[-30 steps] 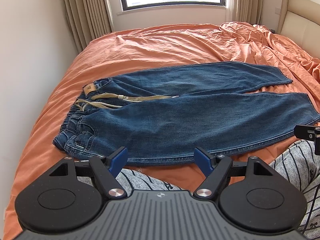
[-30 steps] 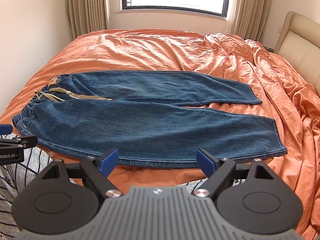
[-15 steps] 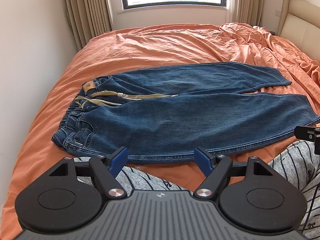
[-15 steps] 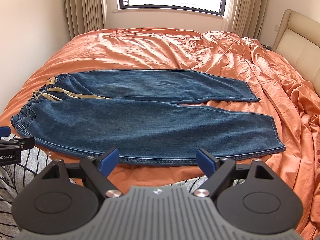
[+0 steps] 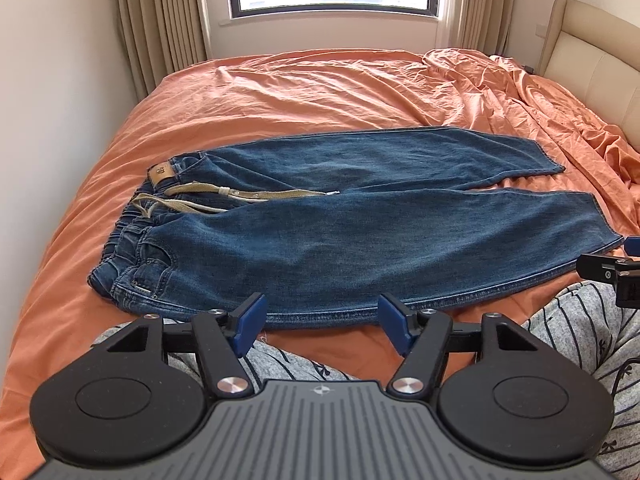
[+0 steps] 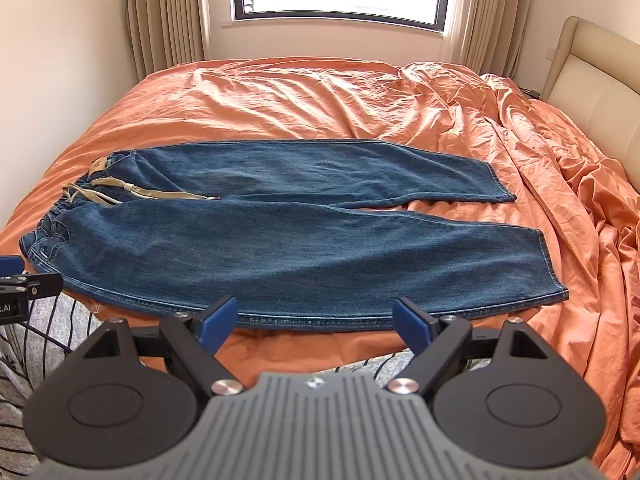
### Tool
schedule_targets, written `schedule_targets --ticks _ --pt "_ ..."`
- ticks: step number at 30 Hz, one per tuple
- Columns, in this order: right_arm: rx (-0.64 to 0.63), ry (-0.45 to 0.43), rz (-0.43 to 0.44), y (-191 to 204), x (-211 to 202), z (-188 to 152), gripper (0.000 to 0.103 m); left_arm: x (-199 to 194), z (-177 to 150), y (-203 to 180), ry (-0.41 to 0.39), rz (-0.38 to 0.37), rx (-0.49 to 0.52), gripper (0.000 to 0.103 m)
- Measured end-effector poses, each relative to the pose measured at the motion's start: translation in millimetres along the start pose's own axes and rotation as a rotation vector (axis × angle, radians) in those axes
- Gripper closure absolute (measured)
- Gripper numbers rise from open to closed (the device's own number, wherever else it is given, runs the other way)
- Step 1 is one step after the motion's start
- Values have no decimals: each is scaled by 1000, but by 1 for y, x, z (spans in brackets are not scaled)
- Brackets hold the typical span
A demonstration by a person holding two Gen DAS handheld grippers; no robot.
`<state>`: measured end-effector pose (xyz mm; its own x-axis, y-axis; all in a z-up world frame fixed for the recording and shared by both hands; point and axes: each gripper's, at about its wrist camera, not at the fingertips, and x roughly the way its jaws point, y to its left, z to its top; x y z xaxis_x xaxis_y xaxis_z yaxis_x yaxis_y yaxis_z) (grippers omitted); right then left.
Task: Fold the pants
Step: 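Grasp the jeans waistband with the left gripper while the right gripper grasps a leg hem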
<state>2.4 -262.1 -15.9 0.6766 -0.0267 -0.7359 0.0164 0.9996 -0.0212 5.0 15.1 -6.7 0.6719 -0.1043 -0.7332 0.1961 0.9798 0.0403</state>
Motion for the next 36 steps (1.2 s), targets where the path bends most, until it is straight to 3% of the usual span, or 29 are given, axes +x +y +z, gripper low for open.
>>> schedule_targets --ticks 3,5,12,15,17,20,25,29,32,36 --pt "-18 6 4 -7 7 1 22 -3 9 11 -13 2 31 41" --pt "-28 -9 0 -16 11 2 22 -7 19 22 -24 3 42 41" --pt "-140 -121 -23 -55 14 12 22 -20 63 73 -11 72 133 59" --pt "-230 -91 -36 -71 29 26 22 -15 84 97 64 78 209 64" --pt "-288 -44 -39 -83 41 35 28 -16 100 112 101 178 309 69" --pt "-305 39 -60 -101 55 48 39 -35 124 139 121 286 401 69" --pt "-342 160 -31 -125 82 62 54 -41 145 161 196 326 519 62" --pt "-383 208 -19 -136 105 62 62 1 119 150 308 221 682 58" --pt "-373 251 -23 -147 119 60 73 52 77 137 393 95 777 55" --pt "-335 304 -54 -168 128 56 76 115 23 127 509 12 923 54"
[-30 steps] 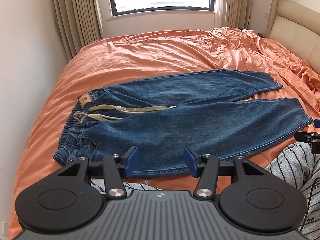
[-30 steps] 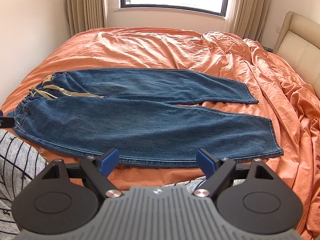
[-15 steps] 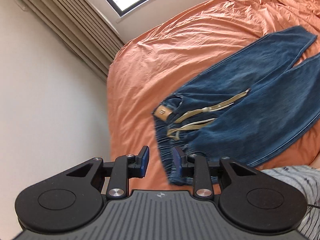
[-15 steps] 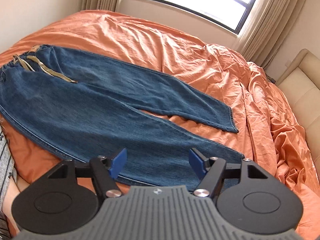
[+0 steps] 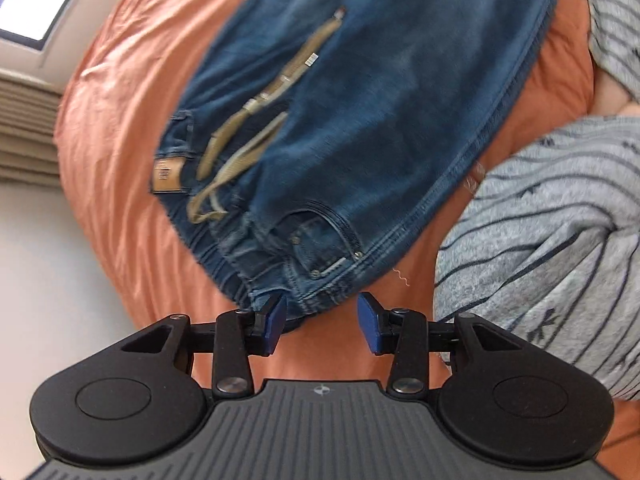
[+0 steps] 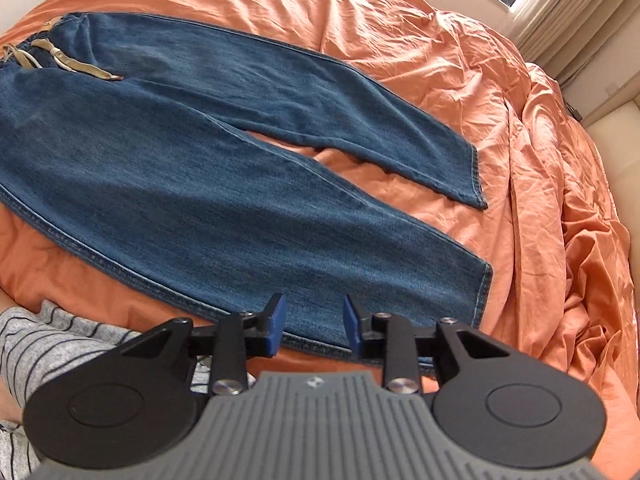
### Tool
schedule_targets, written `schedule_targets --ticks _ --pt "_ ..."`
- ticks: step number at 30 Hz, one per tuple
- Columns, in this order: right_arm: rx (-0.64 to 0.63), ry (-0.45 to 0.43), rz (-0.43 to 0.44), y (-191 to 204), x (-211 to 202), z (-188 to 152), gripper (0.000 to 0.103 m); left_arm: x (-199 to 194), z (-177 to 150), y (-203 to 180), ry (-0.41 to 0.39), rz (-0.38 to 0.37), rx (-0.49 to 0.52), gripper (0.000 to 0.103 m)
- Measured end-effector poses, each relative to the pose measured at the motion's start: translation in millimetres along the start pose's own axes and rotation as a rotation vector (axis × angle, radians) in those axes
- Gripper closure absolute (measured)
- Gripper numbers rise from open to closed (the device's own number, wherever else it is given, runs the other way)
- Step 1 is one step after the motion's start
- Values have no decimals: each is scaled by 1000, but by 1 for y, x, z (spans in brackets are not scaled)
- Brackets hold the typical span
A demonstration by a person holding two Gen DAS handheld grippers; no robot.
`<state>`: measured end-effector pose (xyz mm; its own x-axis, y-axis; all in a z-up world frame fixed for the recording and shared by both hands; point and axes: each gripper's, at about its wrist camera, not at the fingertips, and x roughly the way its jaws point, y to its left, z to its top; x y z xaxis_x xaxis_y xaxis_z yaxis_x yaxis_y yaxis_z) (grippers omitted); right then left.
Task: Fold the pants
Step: 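Grasp the jeans waistband with the left gripper while the right gripper grasps a leg hem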
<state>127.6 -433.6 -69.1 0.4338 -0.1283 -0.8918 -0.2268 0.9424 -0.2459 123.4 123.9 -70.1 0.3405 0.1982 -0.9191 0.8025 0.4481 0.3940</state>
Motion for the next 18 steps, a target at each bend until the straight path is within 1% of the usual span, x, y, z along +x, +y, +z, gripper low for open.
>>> schedule_targets --ticks 2,4,5,7,9,11,13,15,16,17,18 --pt "28 28 -17 -9 4 -5 75 31 0 -5 45 -18 41 54" --pt "49 48 -36 -15 5 -10 75 53 1 -3 65 -26 54 53" --pt "59 55 -39 -18 5 -12 75 60 1 -3 70 -28 67 49" --pt "75 69 -44 -22 7 -15 75 73 2 -3 84 -40 117 47" --pt "84 81 -55 -24 9 -17 74 84 6 -4 90 -25 157 41" --pt "99 99 -69 -28 14 -14 74 92 9 -7 99 -17 196 41" --pt "104 112 -78 -33 19 -12 74 101 15 -10 126 -15 233 42" --pt "105 121 -87 -38 23 -10 74 104 20 -8 145 -28 235 45" --pt "103 123 -90 -41 25 -9 74 106 20 -8 147 -16 230 47" --pt "98 127 -91 -43 26 -9 74 106 21 -9 152 -6 216 58" --pt "91 130 -92 -45 27 -10 74 106 21 -9 147 9 193 67"
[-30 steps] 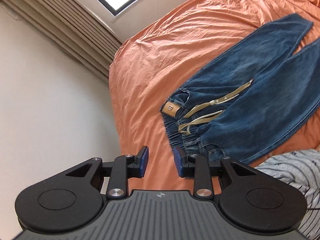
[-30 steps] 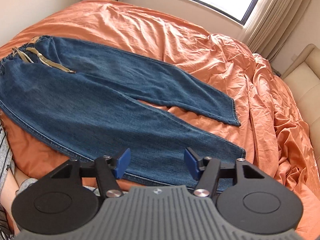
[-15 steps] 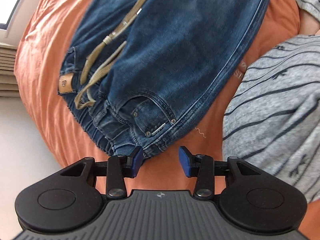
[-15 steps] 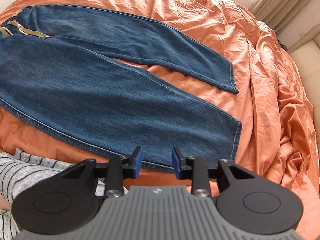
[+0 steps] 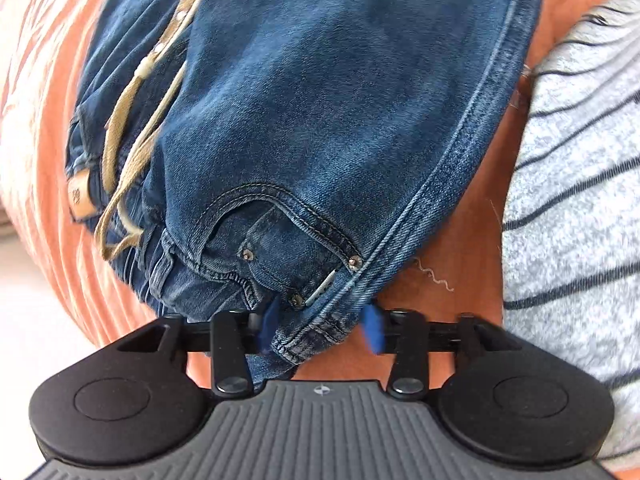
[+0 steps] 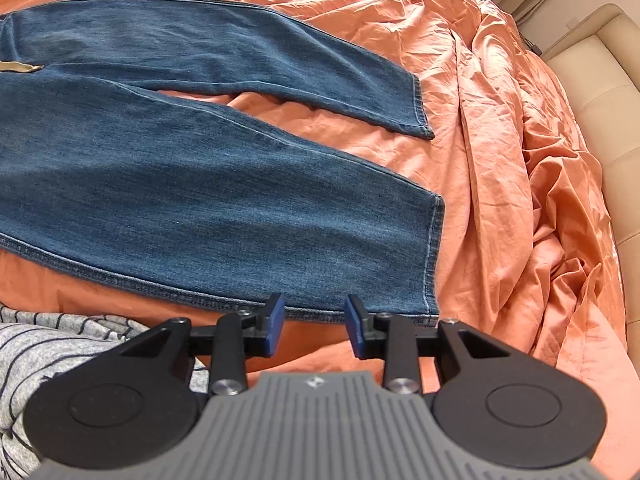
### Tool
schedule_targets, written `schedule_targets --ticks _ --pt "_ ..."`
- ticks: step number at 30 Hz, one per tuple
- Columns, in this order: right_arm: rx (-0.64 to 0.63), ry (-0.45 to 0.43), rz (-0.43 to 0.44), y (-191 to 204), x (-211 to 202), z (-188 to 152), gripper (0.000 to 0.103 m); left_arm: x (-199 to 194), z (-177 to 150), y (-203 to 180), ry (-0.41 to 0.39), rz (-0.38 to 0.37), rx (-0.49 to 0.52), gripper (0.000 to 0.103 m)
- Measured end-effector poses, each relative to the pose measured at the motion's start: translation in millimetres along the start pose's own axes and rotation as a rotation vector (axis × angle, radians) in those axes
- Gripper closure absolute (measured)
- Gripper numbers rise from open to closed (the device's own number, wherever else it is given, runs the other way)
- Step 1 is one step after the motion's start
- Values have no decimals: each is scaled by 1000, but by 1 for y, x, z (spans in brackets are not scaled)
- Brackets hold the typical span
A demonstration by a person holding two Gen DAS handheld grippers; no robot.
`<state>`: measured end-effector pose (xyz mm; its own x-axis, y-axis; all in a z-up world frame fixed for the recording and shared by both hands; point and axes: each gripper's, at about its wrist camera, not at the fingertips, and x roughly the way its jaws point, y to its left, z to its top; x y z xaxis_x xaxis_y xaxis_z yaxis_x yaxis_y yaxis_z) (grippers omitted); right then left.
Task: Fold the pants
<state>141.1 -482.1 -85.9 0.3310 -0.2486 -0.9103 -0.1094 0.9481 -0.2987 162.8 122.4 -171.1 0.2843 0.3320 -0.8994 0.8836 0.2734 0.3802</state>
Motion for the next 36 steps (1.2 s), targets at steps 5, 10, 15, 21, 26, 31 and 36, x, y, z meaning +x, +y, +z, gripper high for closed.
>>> schedule_targets --ticks 5,10,15,21,26,31,36 --pt "-86 30 10 -7 15 -4 74 -28 -13 6 -98 33 -142 83" --pt "-184 51 48 -4 36 -8 74 -55 -26 15 -210 109 -401 86" --pt "-340 109 56 13 65 -17 74 -79 -28 31 -304 140 -678 94" --pt "-505 47 -25 33 77 -22 54 -88 -20 40 -316 175 -788 96" --pt "-559 -17 -19 48 77 -27 92 -90 -20 39 -305 183 -832 96" --pt "-520 -145 -55 38 50 -24 103 -99 -23 40 -324 212 -875 96" --pt "-376 -270 -93 12 10 10 103 -109 -22 62 -355 250 -924 97"
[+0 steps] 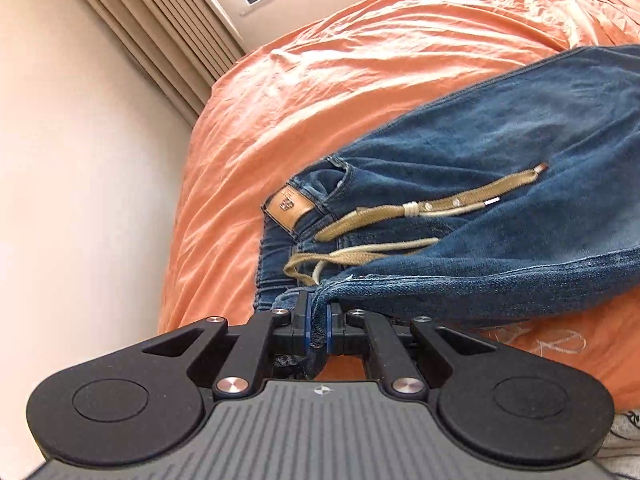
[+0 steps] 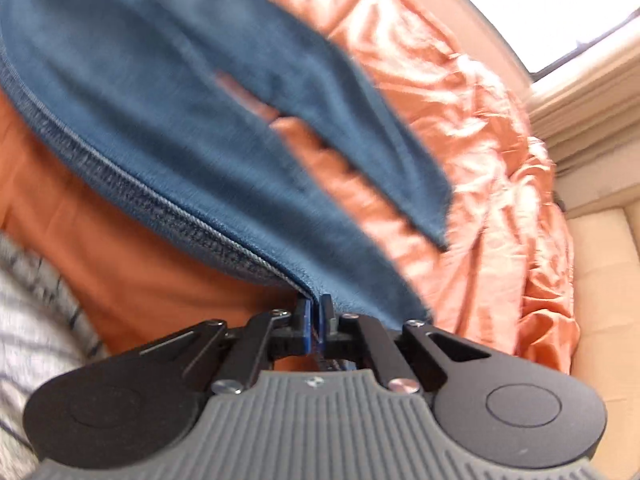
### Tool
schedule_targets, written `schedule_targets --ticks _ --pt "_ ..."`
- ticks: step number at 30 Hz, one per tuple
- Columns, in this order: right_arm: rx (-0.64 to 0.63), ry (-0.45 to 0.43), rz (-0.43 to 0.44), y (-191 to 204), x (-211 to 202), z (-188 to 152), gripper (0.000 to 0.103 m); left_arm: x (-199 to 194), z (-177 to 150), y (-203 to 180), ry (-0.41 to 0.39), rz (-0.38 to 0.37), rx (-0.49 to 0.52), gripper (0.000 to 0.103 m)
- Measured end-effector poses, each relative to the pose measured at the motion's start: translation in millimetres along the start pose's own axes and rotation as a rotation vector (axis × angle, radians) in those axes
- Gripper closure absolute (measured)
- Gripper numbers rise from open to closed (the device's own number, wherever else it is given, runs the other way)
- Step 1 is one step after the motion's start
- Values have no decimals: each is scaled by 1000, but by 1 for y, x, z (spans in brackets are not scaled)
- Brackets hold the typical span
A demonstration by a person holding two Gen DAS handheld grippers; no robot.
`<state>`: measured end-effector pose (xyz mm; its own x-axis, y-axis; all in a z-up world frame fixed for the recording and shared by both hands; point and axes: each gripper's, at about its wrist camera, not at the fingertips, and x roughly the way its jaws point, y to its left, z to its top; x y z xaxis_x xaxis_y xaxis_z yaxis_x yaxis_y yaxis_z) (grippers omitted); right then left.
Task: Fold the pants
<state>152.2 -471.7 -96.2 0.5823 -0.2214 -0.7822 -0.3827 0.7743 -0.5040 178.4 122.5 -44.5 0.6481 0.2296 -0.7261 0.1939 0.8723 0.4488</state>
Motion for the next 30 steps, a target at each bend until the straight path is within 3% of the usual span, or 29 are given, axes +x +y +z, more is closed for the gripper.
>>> schedule_targets --ticks 5,10,20,30 --pt "62 -35 -83 -37 0 48 103 1 38 22 -39 21 -67 97" --pt "88 -24 -137 -69 32 103 103 22 84 39 -40 45 -110 96" --pt "77 38 -160 -104 156 187 103 125 145 46 47 48 -153 96" --pt "29 152 -95 -83 290 216 103 241 155 28 184 -8 -159 95"
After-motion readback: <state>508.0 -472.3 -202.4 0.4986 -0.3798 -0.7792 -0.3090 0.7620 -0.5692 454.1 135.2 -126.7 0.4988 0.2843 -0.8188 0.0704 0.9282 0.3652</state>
